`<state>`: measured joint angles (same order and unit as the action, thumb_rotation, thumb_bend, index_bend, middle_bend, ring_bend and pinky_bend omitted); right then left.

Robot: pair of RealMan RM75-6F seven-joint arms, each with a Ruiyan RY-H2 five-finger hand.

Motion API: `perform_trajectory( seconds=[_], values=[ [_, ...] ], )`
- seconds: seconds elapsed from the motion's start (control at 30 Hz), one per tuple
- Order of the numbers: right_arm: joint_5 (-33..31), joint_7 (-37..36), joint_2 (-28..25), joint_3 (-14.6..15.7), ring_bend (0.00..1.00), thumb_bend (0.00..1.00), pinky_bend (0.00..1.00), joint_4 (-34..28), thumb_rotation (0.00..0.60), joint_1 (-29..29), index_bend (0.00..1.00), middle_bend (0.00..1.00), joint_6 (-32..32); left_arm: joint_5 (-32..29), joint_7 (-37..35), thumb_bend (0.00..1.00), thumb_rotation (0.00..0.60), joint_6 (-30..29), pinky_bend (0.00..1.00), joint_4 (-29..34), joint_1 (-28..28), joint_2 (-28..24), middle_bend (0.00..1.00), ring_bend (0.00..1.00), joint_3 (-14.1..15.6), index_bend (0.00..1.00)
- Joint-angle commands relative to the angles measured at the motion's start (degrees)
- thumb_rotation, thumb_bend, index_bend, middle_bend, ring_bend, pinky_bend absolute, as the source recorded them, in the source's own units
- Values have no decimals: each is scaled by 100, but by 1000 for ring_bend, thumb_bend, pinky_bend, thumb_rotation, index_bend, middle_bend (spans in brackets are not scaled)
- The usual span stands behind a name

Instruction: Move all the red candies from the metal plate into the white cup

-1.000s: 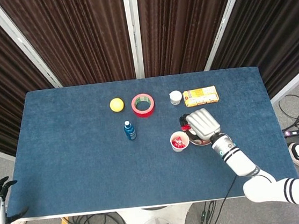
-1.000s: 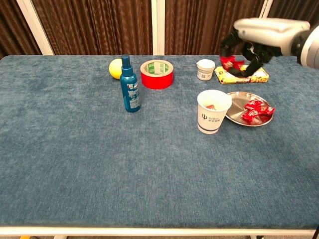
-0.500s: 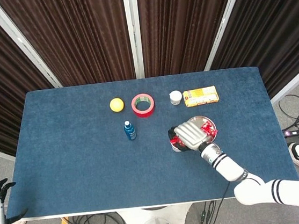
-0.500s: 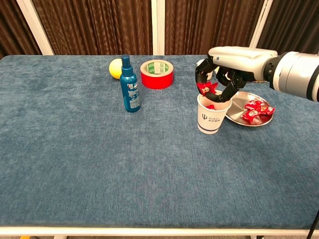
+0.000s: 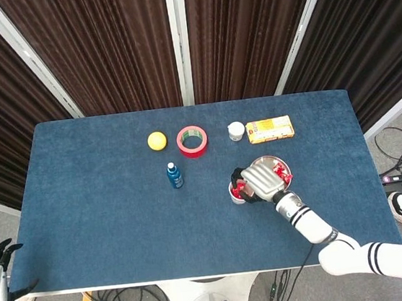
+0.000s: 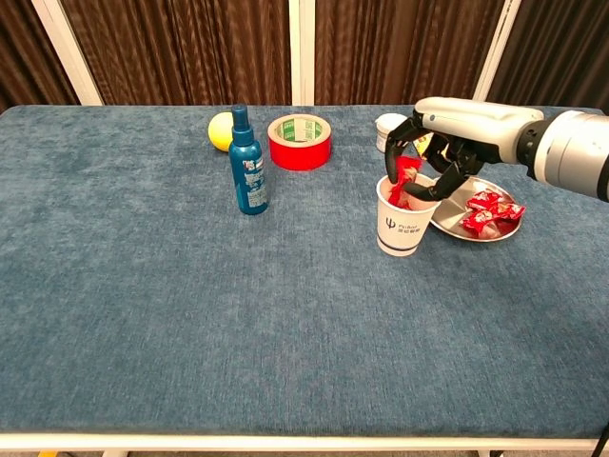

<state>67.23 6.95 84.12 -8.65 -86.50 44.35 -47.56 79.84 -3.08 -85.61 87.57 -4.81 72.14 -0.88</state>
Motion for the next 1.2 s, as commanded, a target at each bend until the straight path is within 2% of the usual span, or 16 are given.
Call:
perform_trajectory(
  seconds=[0.03,0.3,0.37,0.43,0.5,0.57,0.8,1.03,1.2],
  values=[
    [51,-64,-19,36,780,355,1000,29,600,-31,443,344,3,-3,8,49,600,5,190,7,4,-1,222,135,-1,296],
    [222,-44,-199,32,767,347,1000,-12,600,-195,363,301,-357,-3,8,49,600,-1,190,4,5,8,222,135,-6,296],
    [233,59,-333,38,765,307,1000,-23,600,-308,344,296,-567,-10,0,50,600,6,190,-5,3,12,222,135,-4,296],
    [191,219,-457,79,765,211,1000,-7,600,-406,341,300,-694,-8,-6,49,600,10,190,-13,8,15,222,135,-6,296],
    [61,434,-579,155,765,129,1000,27,600,-491,340,308,-711,3,-6,49,600,15,190,-17,18,26,222,135,-10,296],
    [-54,632,-620,232,766,93,1000,100,600,-532,337,317,-672,20,-3,49,600,15,190,-16,30,38,222,135,-13,296],
    [-356,1144,-249,463,769,102,1000,754,600,-502,388,325,-310,43,42,49,600,2,190,29,21,45,222,135,16,296],
    [-337,1312,350,478,768,162,1000,1534,600,-404,473,305,-174,-2,69,49,600,-13,190,62,-11,16,222,135,23,296],
    [-252,1348,612,462,767,171,1000,1948,600,-379,486,287,-168,-24,76,49,600,-10,190,69,-17,11,222,135,18,296]
  ],
)
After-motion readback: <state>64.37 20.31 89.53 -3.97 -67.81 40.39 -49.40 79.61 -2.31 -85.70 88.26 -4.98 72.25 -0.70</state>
